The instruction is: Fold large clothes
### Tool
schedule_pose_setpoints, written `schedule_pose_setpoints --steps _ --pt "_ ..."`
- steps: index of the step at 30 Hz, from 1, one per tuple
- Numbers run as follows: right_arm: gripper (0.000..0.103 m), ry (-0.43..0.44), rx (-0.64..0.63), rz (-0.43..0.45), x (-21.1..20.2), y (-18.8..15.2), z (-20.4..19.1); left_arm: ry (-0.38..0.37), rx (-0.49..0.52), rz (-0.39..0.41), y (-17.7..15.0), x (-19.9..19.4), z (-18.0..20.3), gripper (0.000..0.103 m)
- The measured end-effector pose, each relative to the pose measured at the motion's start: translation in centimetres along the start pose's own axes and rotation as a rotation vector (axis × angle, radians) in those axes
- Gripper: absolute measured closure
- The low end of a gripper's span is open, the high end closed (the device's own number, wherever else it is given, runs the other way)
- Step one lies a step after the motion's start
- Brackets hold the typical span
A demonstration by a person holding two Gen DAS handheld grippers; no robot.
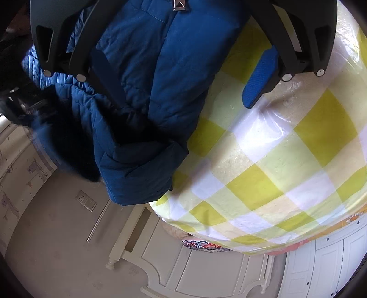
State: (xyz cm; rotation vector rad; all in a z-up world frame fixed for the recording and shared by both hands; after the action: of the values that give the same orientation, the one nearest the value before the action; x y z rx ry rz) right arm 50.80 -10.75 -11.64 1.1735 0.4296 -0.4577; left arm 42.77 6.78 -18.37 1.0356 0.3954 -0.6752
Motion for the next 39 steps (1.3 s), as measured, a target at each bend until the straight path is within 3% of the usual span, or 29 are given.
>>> schedule_pose_setpoints --steps 3,5,8,10,11,13,14,16,22,23,26,27,33,36,39 --pt "0.071 0.057 0.358 0.032 -2.3 -0.2 8.2 0.004 0.014 -0.002 0.0 0.0 0.2 0.002" --pt "0.071 0.059 0.624 0.029 -3.4 -2.7 15.4 0.009 0.029 -0.005 -0.1 0.1 0.5 0.002" --pt "0.07 -0.009 0.774 -0.098 -1.6 -8.2 21.0 0.02 0.054 -0.021 -0.1 0.4 0.9 0.002" --pt "0.068 -0.046 0.815 -0.207 -0.1 -11.9 22.1 0.024 0.06 -0.031 -0.2 0.6 1.0 0.002" --pt "0.063 -0.046 0.865 -0.27 0.9 -13.7 22.3 0.024 0.059 -0.033 -0.3 0.7 1.0 0.002" --pt "0.057 0.017 0.935 -0.282 1.1 -15.0 22.0 0.021 0.049 -0.031 -0.3 0.6 0.8 0.002" --pt "0.04 0.036 0.95 -0.275 1.1 -15.0 21.6 0.018 0.037 -0.031 -0.2 0.7 0.6 0.002" --pt "0.022 0.068 0.948 -0.26 1.0 -14.4 20.6 0.016 0.021 -0.035 -0.3 0.8 0.3 0.002" --pt "0.021 0.084 0.879 -0.281 2.6 -12.7 18.2 0.016 0.01 -0.039 -0.4 0.9 0.1 0.002" --pt "0.022 0.084 0.873 -0.281 3.1 -12.5 18.1 0.016 0.014 -0.039 -0.4 0.9 0.1 0.002" --pt "0.061 0.109 0.86 -0.261 3.7 -11.7 18.3 0.016 0.018 -0.038 -0.4 0.9 0.2 0.002" --pt "0.069 0.124 0.865 -0.232 3.3 -11.3 18.5 0.015 0.016 -0.036 -0.5 0.8 0.2 0.002" --pt "0.075 0.062 0.861 -0.032 -3.5 -9.7 21.1 0.014 0.011 -0.033 -0.3 0.9 0.0 0.002" --pt "0.075 0.01 0.891 -0.057 -3.7 -11.5 22.7 0.018 0.026 -0.037 -0.3 1.0 0.3 0.002" --pt "0.075 -0.02 0.905 -0.161 -1.2 -14.8 22.7 0.017 0.031 -0.037 -0.3 1.0 0.4 0.002"
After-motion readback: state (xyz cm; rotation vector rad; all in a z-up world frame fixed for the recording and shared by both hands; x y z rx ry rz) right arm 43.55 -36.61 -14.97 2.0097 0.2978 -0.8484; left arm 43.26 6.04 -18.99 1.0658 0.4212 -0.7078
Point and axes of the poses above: each gripper's, at about its wrist camera, not at the fingertips, and x roughly the way its jaws point, z to its right, y to its top, the point moved 8 cm from there along x, roughly the way its jaws point, and after that the axes turned 14 degrees about -y, right-handed, at the moved point
